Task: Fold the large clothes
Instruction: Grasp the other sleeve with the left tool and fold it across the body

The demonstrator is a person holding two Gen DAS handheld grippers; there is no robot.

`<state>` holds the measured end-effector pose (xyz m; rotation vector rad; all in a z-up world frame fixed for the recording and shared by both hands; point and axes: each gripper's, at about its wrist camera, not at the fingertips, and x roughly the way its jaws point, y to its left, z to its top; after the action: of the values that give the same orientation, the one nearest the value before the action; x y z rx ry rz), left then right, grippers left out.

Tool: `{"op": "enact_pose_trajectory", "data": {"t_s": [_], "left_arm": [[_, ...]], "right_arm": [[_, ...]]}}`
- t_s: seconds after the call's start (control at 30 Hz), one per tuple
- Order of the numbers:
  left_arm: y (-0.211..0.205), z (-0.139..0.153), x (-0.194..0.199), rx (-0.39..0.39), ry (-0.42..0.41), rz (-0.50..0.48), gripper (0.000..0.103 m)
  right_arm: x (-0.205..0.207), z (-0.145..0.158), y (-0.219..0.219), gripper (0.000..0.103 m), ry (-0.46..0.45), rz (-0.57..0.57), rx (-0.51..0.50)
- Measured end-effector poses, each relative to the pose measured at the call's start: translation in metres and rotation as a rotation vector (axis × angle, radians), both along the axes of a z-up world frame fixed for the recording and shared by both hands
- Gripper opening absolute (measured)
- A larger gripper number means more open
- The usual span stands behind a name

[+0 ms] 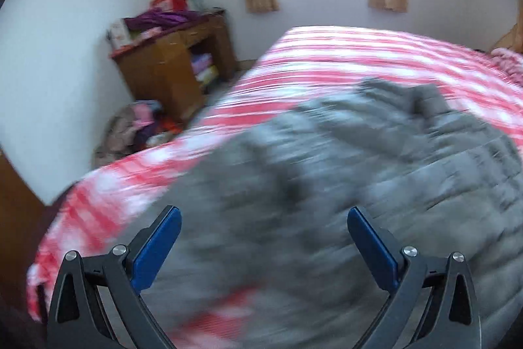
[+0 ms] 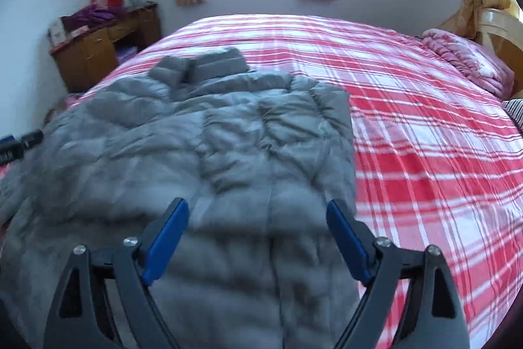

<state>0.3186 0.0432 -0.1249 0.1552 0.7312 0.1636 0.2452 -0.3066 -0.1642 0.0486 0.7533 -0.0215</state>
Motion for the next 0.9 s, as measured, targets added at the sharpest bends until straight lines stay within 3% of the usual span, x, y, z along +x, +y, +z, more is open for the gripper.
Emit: {"op": "enact_pose_trajectory", "data": {"t_s": [0.13, 0.2, 0.27, 0.47, 0.5, 0.53, 0.57, 0.63, 0.7, 0.8, 0.9], "left_arm": [[0.1, -0.015, -0.035, 0.066, 0.044, 0.184, 0.102], [0.157, -0.026, -0.062, 0.006, 0.076, 0.301, 0.102], [0.188, -0.038, -0.084, -0.059, 0.103, 0.353, 0.102], [0.211, -0.069, -0.102, -0.269, 0.163, 0.363, 0.102], [0.208, -0.071, -0.099, -0.28, 0.159, 0.359, 0.096], [0.206, -0.071, -0.098, -0.284, 0.153, 0.356, 0.065], [0.205, -0.071, -0.096, -0.314, 0.152, 0.324, 0.048], [0.204, -0.066, -0.098, -0.333, 0.148, 0.316, 0.023], [0.206, -0.05, -0.1, -0.284, 0.107, 0.321, 0.016], [0.21, -0.02, -0.095, -0.175, 0.04, 0.348, 0.015], [0.213, 0.007, -0.086, -0.121, -0.015, 0.341, 0.014]], "right_arm": [[-0.05, 0.002, 0.011, 0.091, -0.02, 0.054, -0.059], [-0.069, -0.002, 0.013, 0.091, -0.039, 0.054, -0.073], [-0.078, -0.009, 0.015, 0.091, -0.044, 0.038, -0.074], [-0.09, -0.019, 0.026, 0.091, -0.048, 0.026, -0.009], [-0.096, -0.019, 0.028, 0.091, -0.054, 0.033, -0.009], [-0.098, -0.018, 0.032, 0.091, -0.061, 0.041, -0.012], [-0.101, -0.016, 0.034, 0.091, -0.067, 0.044, -0.015], [-0.106, -0.014, 0.037, 0.091, -0.085, 0.046, -0.019], [-0.111, -0.011, 0.034, 0.091, -0.101, 0.036, -0.015], [-0.116, -0.012, 0.025, 0.091, -0.109, 0.002, -0.006], [-0.119, -0.013, 0.015, 0.091, -0.121, -0.035, 0.014]]}}
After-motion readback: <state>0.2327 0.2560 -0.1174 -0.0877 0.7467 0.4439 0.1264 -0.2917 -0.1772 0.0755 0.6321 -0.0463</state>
